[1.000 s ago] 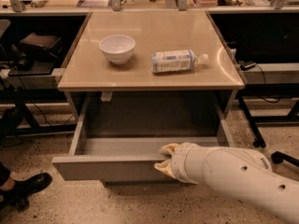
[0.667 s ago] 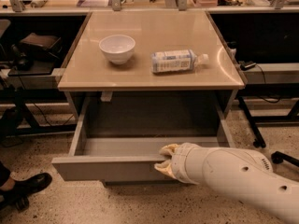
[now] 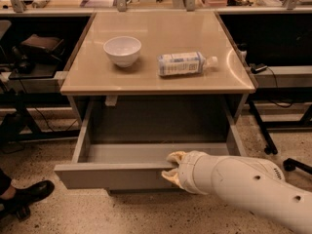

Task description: Open top drawer

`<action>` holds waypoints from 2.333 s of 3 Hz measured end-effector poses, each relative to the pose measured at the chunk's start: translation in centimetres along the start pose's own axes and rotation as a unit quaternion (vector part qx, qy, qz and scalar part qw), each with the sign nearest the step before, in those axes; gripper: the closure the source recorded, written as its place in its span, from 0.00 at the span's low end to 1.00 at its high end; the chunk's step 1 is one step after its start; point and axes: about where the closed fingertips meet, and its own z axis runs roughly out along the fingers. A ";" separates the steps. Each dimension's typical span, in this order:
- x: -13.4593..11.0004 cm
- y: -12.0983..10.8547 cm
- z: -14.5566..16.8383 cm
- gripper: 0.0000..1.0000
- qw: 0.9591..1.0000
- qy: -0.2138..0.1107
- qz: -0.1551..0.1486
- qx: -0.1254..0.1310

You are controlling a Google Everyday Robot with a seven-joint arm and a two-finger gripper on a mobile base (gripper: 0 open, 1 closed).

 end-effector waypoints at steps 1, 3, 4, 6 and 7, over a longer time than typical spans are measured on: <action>0.4 0.8 -0.1 1.00 1.000 -0.003 0.000 0.001; 0.5 1.2 -0.5 1.00 1.000 -0.004 0.002 0.001; 0.4 1.2 -0.6 1.00 1.000 -0.004 0.002 0.001; 0.3 1.5 -0.8 1.00 1.000 -0.005 0.002 0.002; 0.4 1.9 -1.0 1.00 1.000 -0.006 0.006 0.003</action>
Offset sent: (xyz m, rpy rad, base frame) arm -0.3614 -0.1299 -0.1226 0.2121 -0.0510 -0.0388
